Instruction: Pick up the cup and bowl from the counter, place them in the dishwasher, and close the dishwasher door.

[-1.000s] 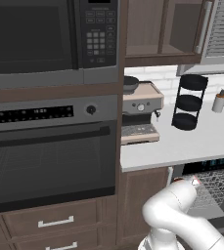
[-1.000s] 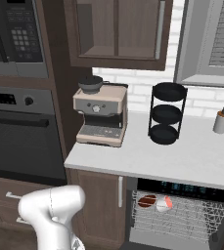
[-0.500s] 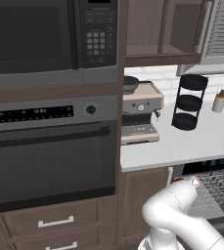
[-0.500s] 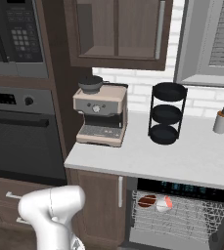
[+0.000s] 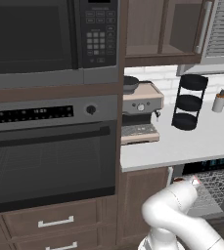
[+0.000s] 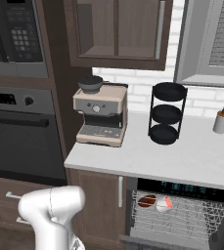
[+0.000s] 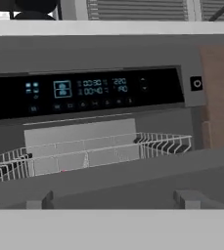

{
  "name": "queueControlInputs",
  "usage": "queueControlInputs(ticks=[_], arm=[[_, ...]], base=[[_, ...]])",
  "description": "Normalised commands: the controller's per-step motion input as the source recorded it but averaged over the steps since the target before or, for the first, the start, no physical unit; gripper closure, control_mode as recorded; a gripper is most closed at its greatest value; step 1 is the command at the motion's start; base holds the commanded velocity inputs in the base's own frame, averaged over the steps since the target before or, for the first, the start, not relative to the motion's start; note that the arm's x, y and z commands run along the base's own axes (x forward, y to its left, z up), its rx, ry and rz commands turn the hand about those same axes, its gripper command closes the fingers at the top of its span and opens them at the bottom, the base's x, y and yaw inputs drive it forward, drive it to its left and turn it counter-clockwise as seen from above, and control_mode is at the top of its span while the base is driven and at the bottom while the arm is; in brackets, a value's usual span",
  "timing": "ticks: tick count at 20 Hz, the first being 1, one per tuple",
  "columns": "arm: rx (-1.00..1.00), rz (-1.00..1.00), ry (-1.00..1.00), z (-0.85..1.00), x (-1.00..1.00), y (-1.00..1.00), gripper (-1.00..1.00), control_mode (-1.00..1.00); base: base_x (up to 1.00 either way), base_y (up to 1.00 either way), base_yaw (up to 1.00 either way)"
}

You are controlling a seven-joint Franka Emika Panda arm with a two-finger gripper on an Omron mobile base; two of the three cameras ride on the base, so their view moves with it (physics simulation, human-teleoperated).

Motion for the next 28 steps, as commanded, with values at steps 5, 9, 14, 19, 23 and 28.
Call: queueControlInputs(ticks=[5, 9, 14, 19, 23, 28], arm=[[0.01, 0.0, -0.08, 0.21, 1.0, -0.2, -1.0, -1.0], [0.0, 0.0, 0.0, 0.04, 1.0, -0.07, -1.0, -1.0], [0.0, 0.0, 0.07, -0.01, 1.0, -0.03, -1.0, -1.0], [-0.01, 0.0, 0.22, 0.16, 0.46, -0.11, -1.0, -1.0], [0.21, 0.0, 0.04, 1.0, -1.0, -0.62, -1.0, -1.0], [0.21, 0.08, 0.1, 0.95, -1.0, -0.91, -1.0, -1.0]], base=[[0.0, 0.0, 0.0], [0.0, 0.0, 0.0], [0.0, 0.0, 0.0], [0.0, 0.0, 0.0], [0.0, 0.0, 0.0], [0.0, 0.0, 0.0]])
